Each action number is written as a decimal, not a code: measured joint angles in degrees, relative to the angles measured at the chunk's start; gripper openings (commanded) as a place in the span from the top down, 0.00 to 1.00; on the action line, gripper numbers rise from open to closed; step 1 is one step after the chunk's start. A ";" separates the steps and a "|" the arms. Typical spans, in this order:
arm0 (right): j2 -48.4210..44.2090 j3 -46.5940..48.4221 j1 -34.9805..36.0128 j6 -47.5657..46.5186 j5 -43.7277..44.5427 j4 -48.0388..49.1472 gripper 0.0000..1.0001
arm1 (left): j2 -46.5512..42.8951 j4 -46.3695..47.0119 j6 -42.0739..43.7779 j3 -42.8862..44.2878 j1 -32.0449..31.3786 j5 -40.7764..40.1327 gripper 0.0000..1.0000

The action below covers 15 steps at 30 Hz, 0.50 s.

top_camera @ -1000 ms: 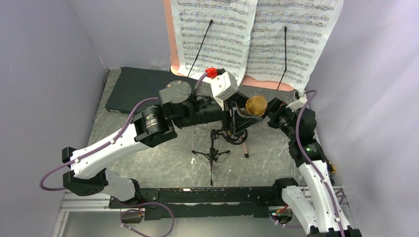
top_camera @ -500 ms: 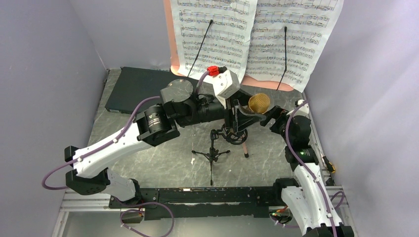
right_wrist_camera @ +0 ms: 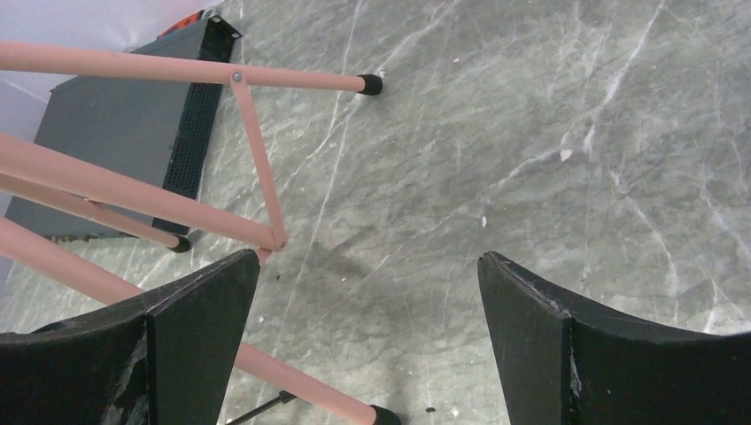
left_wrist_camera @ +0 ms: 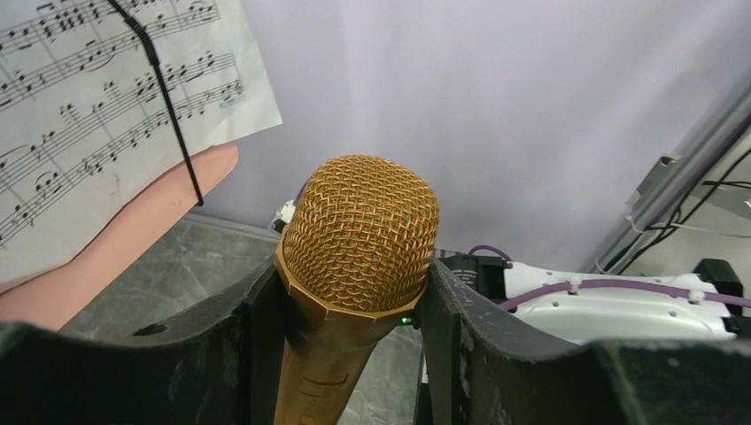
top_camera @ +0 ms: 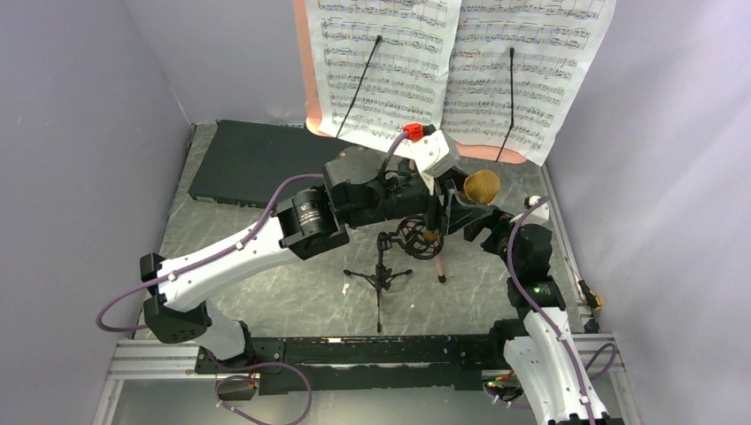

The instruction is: Set up the instrument practice props

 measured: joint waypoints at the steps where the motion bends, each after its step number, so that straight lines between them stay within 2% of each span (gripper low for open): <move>1: -0.11 -0.04 -0.02 0.15 -0.28 0.00 0.01 | 0.00 0.35 -0.02 -0.46 -0.02 -0.68 0.97; 15: -0.52 -1.36 -0.07 0.63 -2.67 0.02 0.01 | -0.22 0.87 0.26 -6.12 -0.04 -7.02 0.97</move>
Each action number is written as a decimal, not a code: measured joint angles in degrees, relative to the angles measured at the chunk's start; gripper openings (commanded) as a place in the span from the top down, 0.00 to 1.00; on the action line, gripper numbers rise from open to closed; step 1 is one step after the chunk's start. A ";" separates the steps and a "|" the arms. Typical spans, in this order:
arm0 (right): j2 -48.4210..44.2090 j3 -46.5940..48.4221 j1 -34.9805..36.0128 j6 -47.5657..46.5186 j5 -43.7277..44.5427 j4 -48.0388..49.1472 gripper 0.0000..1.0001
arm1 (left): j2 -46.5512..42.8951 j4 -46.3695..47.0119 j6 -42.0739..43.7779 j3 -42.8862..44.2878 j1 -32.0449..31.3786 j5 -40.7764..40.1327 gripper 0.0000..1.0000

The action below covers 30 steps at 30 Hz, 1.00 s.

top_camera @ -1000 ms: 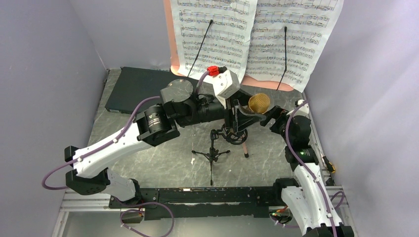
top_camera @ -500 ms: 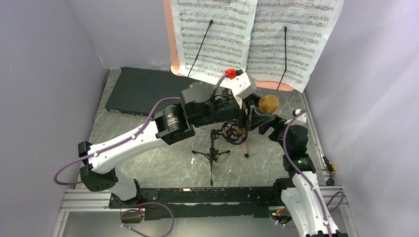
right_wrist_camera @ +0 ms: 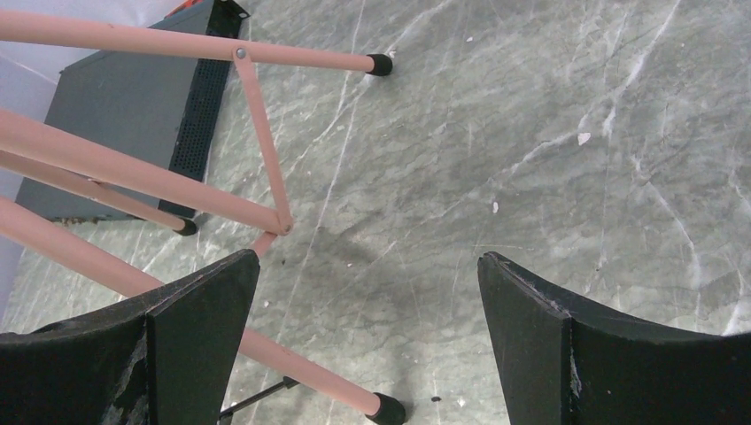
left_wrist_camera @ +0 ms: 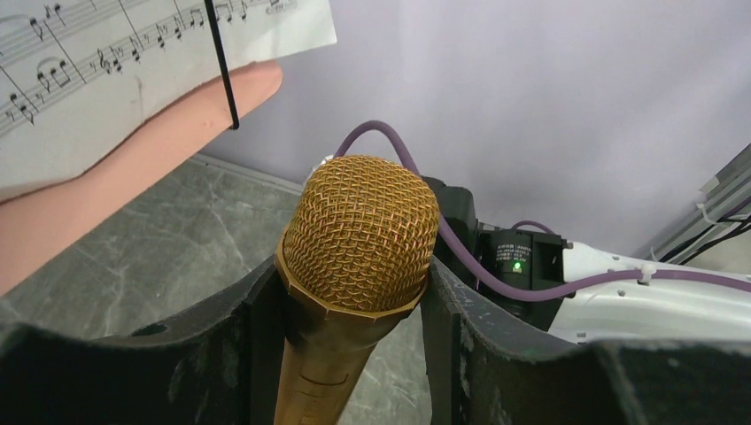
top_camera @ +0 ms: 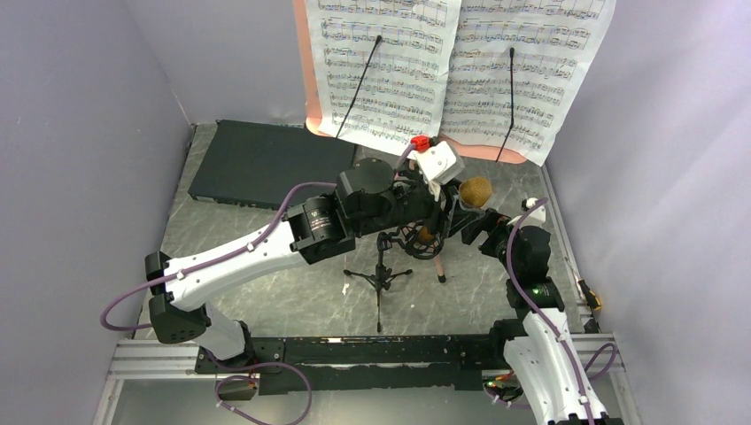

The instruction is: Set up the instrument practice props

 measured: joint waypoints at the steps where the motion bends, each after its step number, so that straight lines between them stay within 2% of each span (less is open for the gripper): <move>1: 0.02 0.00 0.00 0.00 -0.02 0.00 0.01 | -0.09 0.04 0.00 -0.35 0.00 -0.09 0.97; 18: 1.70 0.00 0.00 0.00 -1.55 0.04 0.01 | -3.69 1.77 -0.33 -9.38 0.00 -2.43 0.97; 20: 2.40 0.00 0.00 0.00 -1.68 0.04 0.01 | -3.91 2.19 -0.57 -10.45 0.00 -2.62 0.95; 23: 2.69 0.00 0.00 0.00 -1.97 0.04 0.01 | -4.37 3.28 -1.03 -12.13 0.00 -2.91 0.84; 25: 2.69 0.00 0.00 0.00 -2.10 0.07 0.01 | -4.74 3.85 -1.53 -13.14 0.00 -3.30 0.70; 30: 2.80 0.00 0.00 -0.04 -2.60 0.09 0.01 | -4.83 3.87 -2.16 -13.27 0.00 -4.07 0.21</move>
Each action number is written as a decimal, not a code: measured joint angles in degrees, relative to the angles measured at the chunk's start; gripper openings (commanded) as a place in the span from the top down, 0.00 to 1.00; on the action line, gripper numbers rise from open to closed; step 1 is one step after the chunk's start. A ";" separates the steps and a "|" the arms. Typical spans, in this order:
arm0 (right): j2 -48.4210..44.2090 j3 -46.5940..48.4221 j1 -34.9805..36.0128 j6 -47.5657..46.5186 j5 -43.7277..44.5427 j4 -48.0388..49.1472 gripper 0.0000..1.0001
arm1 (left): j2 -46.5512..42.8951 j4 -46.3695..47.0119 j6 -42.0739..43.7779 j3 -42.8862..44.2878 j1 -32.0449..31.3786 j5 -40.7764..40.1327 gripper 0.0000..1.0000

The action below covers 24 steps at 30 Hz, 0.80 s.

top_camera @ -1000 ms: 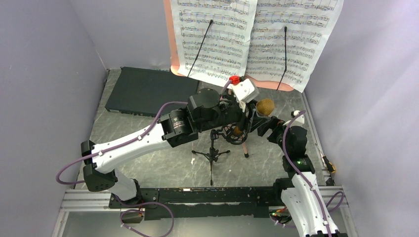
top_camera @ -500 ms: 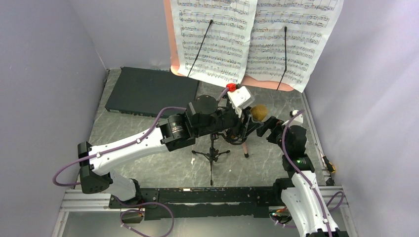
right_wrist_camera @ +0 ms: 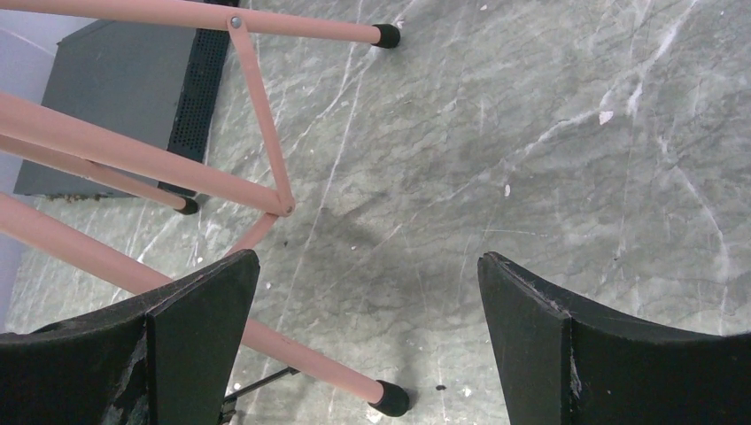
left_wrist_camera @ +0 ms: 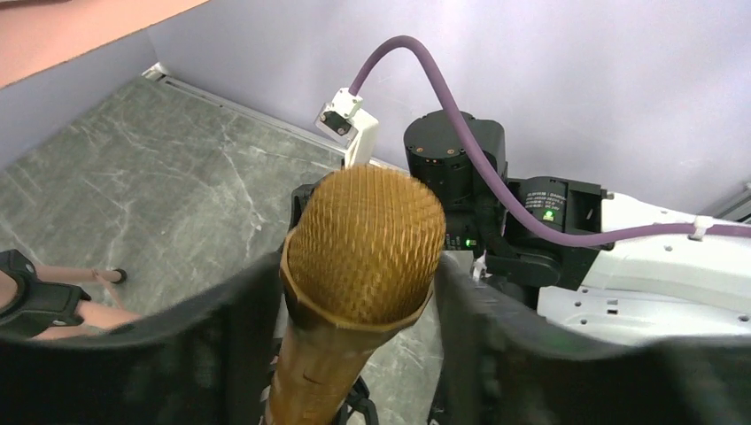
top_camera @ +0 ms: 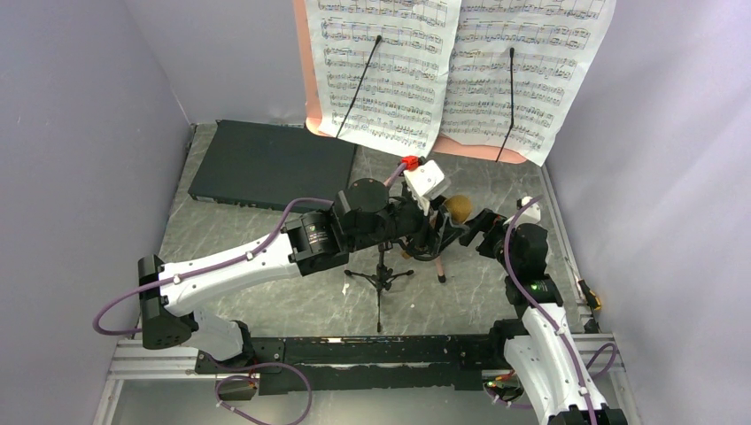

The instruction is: Set up the instrument practice props

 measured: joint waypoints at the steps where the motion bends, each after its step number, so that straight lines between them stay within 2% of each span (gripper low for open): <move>1: 0.00 0.00 0.00 0.02 0.00 0.00 0.01 | 0.00 -0.02 0.09 0.00 0.00 0.00 0.10; 4: 0.02 0.00 0.00 0.00 -0.02 0.00 0.01 | -0.09 0.02 -0.24 0.00 0.00 -0.02 0.06; 17: 0.74 0.02 0.00 -0.20 -0.26 0.04 0.01 | -1.86 -0.26 -0.35 0.11 0.00 -1.03 0.06; 24: 0.72 0.02 0.00 -0.33 -0.31 0.04 0.01 | -3.54 -4.28 0.07 0.79 1.27 -2.56 0.06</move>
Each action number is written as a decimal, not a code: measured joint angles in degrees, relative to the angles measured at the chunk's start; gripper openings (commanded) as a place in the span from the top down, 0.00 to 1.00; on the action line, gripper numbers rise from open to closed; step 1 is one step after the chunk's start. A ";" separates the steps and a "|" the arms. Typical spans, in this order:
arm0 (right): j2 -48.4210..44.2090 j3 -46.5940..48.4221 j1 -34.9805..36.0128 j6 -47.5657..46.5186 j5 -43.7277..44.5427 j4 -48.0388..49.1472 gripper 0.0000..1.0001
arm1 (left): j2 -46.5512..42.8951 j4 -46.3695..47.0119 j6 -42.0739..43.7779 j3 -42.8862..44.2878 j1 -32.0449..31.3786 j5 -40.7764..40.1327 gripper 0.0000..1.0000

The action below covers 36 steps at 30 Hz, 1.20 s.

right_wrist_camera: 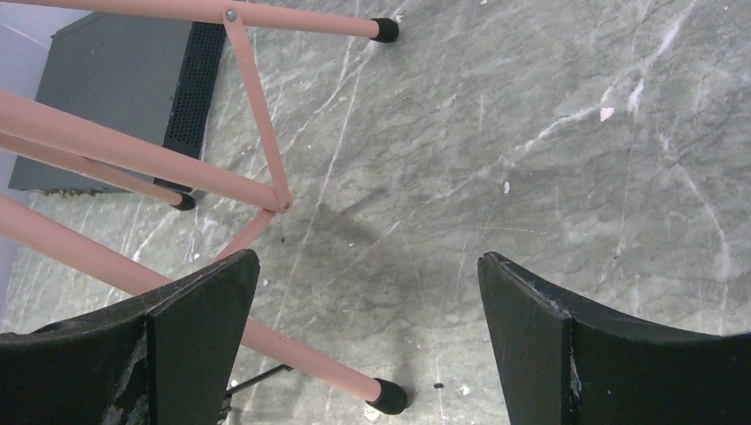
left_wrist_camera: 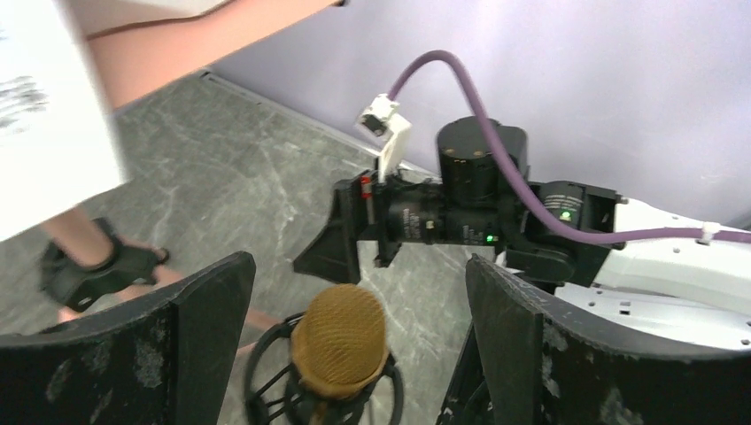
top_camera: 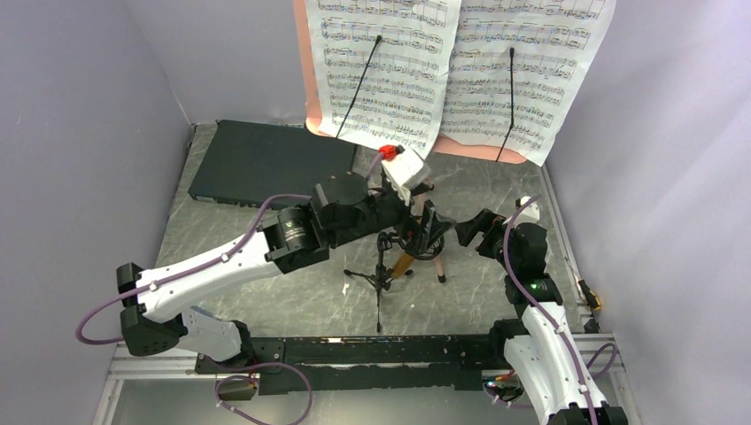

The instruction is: Set up the instrument practice props

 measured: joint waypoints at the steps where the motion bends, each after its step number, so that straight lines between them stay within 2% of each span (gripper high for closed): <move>1: -0.04 0.00 0.00 -0.07 0.00 -0.02 0.01 | -0.70 -0.87 -0.11 -0.04 0.79 0.09 0.06; 4: -0.09 0.00 0.00 -0.17 0.00 -0.04 0.01 | -3.63 -2.23 -1.20 -1.36 3.80 0.22 0.06; 10: -0.13 0.00 0.00 -0.55 0.09 -0.09 0.01 | -13.90 -4.98 -4.52 -9.46 13.11 0.55 0.06; 19: -0.02 0.00 0.00 -1.40 0.63 -0.11 0.01 | -24.85 -9.46 -8.83 -25.55 24.63 0.20 0.06; 27: 0.31 0.00 -0.17 -3.39 3.48 -0.37 0.01 | -29.22 -11.37 -12.02 -37.09 36.06 0.52 0.06; 36: 2.36 0.02 -0.59 -5.75 6.49 -0.42 0.01 | -30.27 -7.74 -13.64 -46.56 51.21 2.43 0.06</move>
